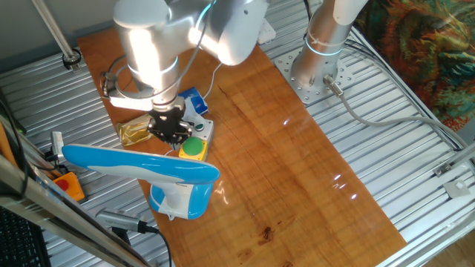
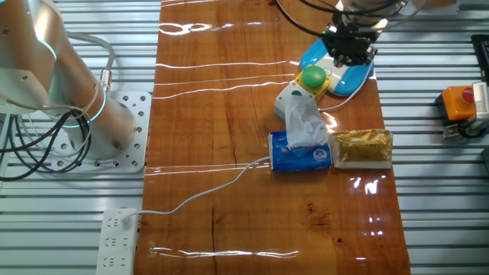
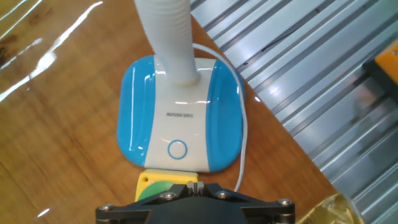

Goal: Turn off the desk lamp by pressing the button

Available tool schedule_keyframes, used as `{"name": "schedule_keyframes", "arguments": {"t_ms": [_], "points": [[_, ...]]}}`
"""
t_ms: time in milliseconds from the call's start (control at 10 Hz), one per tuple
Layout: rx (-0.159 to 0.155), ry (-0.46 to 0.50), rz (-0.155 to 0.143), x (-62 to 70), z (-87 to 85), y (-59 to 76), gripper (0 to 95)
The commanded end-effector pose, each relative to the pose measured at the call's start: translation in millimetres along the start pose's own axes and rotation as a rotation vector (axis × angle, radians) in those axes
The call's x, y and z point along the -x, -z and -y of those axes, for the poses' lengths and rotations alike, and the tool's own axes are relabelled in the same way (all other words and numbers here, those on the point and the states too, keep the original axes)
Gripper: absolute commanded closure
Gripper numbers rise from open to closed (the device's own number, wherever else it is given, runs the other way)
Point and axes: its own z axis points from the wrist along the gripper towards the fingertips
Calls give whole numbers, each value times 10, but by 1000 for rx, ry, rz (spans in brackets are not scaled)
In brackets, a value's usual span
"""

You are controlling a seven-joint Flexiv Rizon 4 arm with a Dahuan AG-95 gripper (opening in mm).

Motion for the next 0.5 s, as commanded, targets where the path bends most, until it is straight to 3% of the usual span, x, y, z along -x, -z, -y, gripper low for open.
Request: {"name": "schedule_keyframes", "arguments": {"t_ms": [100,500], "points": [[-3,-3,10,11,-12,-95,950],[-3,-2,14,41,-19,-275,950]]}}
